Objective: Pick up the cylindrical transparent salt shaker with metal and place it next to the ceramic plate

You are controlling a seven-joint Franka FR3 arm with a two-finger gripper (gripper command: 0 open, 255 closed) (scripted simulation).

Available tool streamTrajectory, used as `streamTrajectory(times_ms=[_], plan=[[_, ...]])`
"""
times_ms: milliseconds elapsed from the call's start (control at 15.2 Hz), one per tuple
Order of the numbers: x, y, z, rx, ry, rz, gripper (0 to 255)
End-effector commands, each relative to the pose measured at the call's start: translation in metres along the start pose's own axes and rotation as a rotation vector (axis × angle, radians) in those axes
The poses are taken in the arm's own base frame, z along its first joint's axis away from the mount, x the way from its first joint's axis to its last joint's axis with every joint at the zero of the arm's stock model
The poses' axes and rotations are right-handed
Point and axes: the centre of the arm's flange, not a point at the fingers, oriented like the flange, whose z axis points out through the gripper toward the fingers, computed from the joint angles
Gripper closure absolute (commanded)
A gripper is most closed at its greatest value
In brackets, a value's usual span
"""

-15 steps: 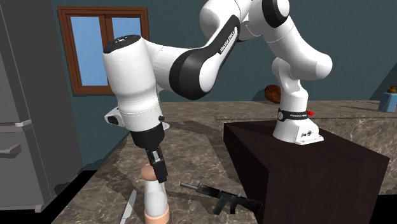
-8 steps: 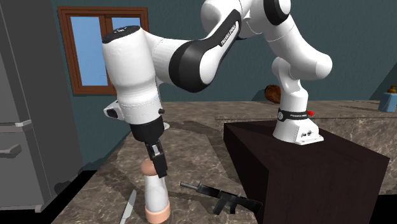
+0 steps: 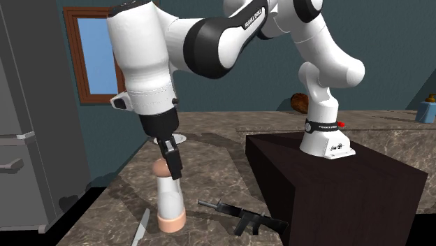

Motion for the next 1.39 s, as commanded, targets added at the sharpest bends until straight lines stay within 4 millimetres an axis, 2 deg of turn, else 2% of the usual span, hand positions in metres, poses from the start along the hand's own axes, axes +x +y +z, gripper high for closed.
streamTrajectory(times_ms=[0,1320], plan=[[-0.003,0.002,-0.010,0.000,0.000,0.000,255],[-0.022,0.025,-0.111,0.000,0.000,0.000,255]])
